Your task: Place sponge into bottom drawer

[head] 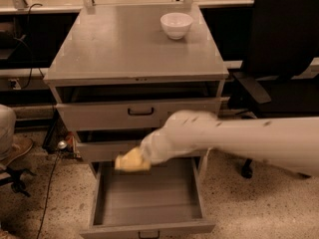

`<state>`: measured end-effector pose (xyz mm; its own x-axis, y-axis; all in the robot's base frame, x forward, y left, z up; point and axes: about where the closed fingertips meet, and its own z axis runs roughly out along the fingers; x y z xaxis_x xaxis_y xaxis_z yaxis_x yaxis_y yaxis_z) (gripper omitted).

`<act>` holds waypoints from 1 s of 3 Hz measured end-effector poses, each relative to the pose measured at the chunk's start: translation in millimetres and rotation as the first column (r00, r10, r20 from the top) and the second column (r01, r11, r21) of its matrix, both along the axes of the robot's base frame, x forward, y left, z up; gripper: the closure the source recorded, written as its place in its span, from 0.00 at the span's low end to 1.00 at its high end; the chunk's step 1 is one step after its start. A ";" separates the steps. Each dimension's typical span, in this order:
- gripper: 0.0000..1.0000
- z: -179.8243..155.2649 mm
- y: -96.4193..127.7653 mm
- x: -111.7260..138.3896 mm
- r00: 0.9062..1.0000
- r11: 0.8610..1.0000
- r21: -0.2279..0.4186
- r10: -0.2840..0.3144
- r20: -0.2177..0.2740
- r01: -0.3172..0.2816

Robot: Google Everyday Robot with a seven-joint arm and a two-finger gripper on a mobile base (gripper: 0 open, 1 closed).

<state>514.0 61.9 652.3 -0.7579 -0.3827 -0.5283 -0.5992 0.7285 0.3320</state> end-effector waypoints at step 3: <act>1.00 -90.4 69.0 -29.8 0.996 0.994 0.101 -0.031 -0.079 0.039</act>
Offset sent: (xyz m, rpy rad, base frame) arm -0.0404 0.0506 -0.0746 0.0467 0.1202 -0.0049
